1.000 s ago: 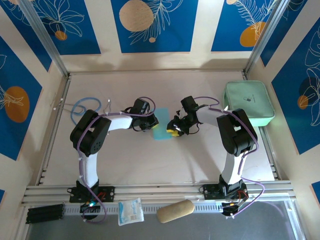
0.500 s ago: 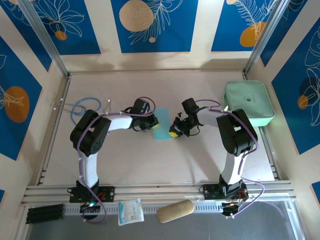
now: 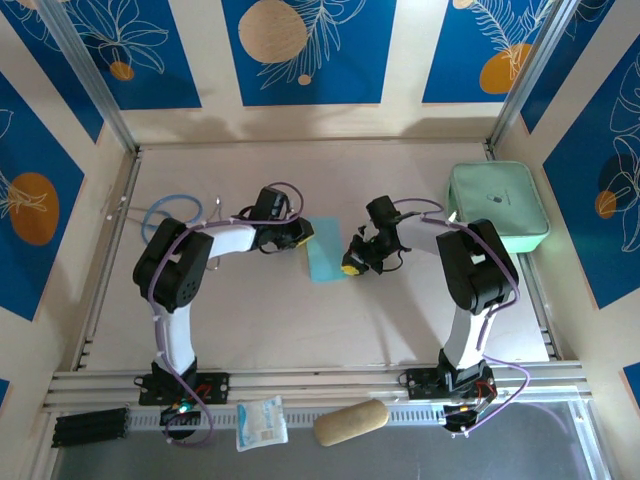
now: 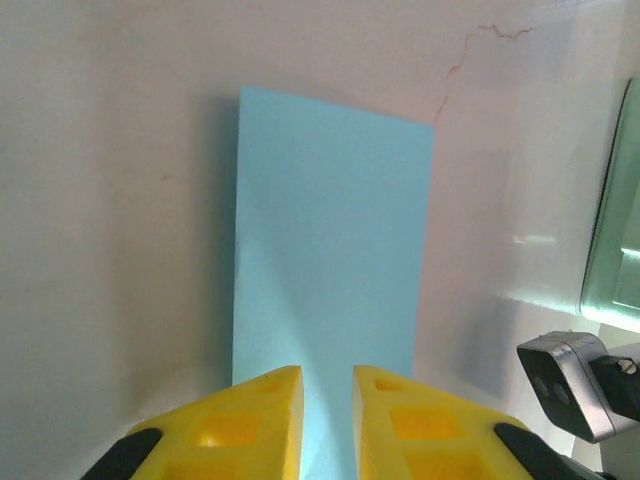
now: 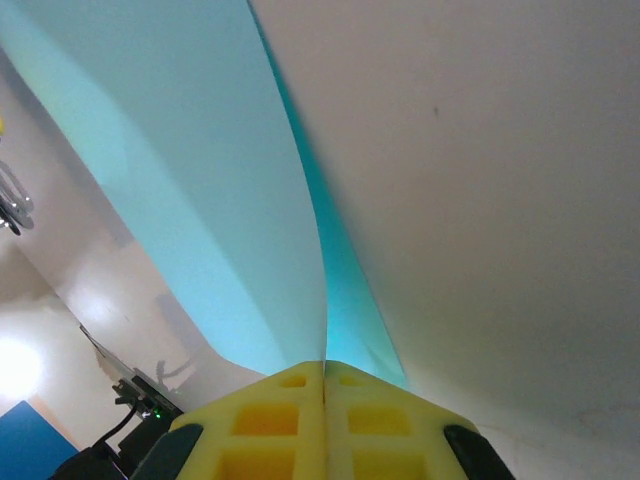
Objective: Fold a paper plane with a square sheet of paper (pick it up from the middle)
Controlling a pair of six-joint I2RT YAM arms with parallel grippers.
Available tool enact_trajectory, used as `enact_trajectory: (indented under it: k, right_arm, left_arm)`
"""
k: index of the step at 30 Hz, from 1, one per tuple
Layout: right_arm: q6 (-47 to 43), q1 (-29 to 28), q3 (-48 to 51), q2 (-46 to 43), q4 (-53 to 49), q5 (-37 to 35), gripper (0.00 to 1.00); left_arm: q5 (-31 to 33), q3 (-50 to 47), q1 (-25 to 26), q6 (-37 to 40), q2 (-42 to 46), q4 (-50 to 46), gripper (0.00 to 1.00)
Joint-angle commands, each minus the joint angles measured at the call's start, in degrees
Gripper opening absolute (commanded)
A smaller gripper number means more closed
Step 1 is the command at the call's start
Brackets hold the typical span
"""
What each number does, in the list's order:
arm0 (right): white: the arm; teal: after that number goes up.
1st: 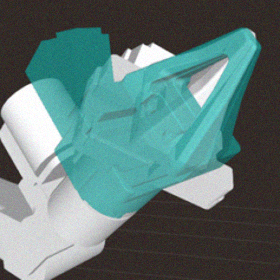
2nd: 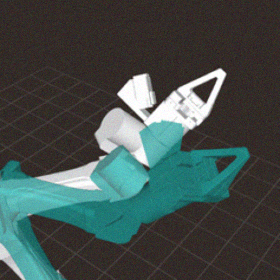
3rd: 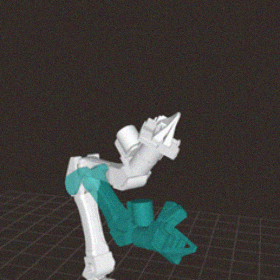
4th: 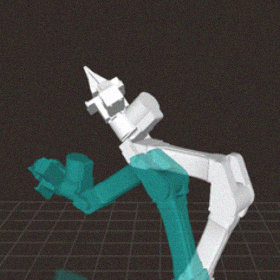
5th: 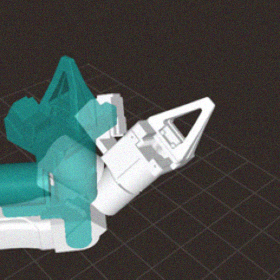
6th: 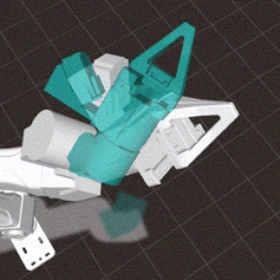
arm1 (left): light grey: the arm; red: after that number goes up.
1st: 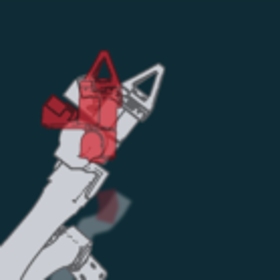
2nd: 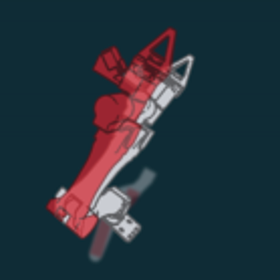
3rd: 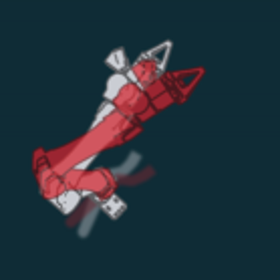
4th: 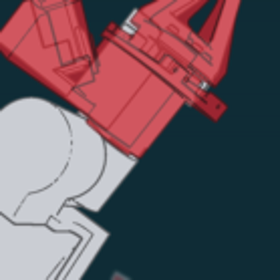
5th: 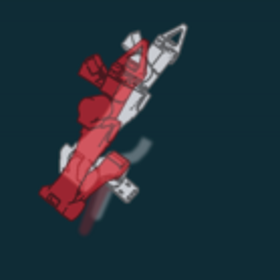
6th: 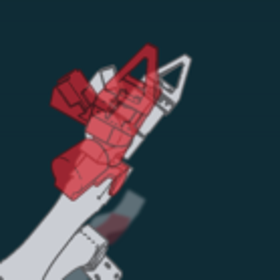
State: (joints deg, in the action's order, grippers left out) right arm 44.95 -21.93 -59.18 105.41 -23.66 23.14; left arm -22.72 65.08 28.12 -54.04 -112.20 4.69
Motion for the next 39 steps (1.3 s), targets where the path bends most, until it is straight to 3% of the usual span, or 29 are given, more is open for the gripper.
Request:
enact_trajectory:
  k: [1, 21, 39]
  right_arm:
    - [-1.2, 0.3, -0.5, -1.9, -2.0, 1.1, 0.0]
    - [-0.5, -2.6, -7.9, 2.6, -0.3, 3.1, 0.0]
    - [4.2, -5.6, -12.2, 8.4, 4.3, 0.0, 0.0]
  left_arm:
    - [-1.9, 2.1, -0.3, 2.2, -1.9, -1.2, 0.18]
    - [-1.5, 2.4, -0.2, 2.7, -4.8, -6.0, 0.14]
    - [-0.8, 2.0, -0.3, 3.1, -4.8, -7.0, 0.12]
